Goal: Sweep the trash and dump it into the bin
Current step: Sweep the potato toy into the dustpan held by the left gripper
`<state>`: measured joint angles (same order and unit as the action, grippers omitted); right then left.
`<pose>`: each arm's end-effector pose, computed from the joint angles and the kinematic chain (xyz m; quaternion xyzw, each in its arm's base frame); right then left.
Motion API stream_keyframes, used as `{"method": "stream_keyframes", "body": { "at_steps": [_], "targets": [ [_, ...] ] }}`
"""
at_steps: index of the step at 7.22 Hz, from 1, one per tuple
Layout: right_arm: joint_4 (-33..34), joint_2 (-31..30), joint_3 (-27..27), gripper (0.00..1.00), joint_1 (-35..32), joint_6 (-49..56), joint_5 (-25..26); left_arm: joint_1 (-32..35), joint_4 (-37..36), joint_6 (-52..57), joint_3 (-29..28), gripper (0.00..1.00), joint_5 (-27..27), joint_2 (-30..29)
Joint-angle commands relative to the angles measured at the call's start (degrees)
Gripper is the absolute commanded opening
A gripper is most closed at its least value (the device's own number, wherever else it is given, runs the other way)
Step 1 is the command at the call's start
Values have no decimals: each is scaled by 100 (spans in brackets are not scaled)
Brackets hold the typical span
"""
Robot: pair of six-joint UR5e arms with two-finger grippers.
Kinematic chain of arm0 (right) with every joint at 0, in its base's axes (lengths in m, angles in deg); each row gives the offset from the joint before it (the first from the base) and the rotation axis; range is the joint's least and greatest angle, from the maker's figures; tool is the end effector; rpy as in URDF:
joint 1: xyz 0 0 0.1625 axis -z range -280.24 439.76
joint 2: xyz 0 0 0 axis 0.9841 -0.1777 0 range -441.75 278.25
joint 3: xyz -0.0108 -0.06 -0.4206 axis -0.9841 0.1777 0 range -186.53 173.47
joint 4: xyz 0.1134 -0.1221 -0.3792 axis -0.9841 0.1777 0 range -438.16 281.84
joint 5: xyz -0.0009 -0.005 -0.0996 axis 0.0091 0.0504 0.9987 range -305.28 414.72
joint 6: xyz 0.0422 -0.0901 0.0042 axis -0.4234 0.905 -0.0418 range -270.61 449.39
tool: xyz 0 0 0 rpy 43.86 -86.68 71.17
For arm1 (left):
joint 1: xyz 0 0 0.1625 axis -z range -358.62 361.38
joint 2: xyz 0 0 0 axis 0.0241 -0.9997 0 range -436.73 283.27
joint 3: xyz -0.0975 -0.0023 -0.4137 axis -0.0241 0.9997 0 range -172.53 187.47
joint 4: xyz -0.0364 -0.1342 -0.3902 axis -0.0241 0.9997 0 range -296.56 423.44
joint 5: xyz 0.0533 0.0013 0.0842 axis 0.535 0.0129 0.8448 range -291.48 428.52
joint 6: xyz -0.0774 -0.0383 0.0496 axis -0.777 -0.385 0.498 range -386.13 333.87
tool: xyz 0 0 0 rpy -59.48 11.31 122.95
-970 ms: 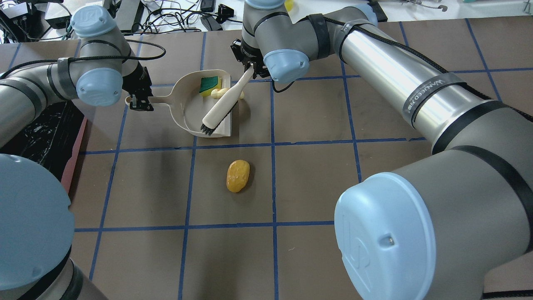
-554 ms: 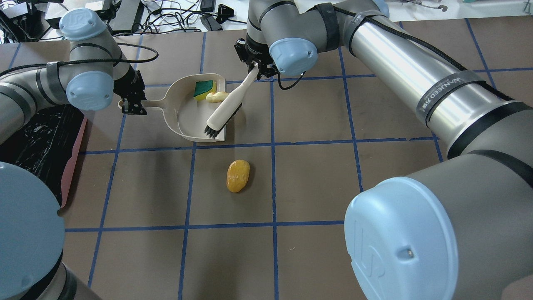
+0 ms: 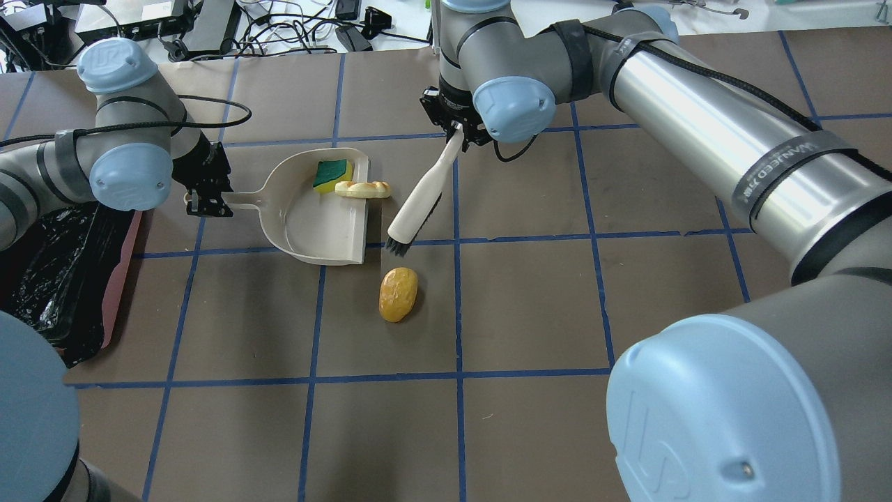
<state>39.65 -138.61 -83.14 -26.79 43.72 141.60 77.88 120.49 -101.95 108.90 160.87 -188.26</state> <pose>0.3364 -0.6450 0.3013 0.2488 0.9656 -0.0461 0.0596 0.0109 -0.5987 0.2450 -0.7028 0.7111 -0.0106 0.0175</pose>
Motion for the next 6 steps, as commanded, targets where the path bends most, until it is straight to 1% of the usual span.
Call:
{"method": "stream_keyframes", "body": {
  "at_steps": [1, 2, 3, 4, 5, 6],
  "targets": [
    [784, -272, -843, 0, 82, 49, 22, -12, -27, 15, 333, 0, 11, 200],
    [953, -342, -1090, 0, 82, 101, 109, -12, -53, -2, 508, 0, 37, 288],
    [999, -482, -1275, 0, 82, 319, 336, 14, -79, -37, 649, 0, 55, 393],
    [1060, -623, -1451, 0, 91, 391, 347, 15, -210, -29, 816, 0, 64, 464],
    [1252, -676, -1653, 0, 91, 322, 330, 15, -742, 49, 1035, 0, 90, 473],
    [1950, -703, -1872, 0, 65, 95, 286, 15, -1200, 120, 1290, 0, 99, 474]
  ]
}}
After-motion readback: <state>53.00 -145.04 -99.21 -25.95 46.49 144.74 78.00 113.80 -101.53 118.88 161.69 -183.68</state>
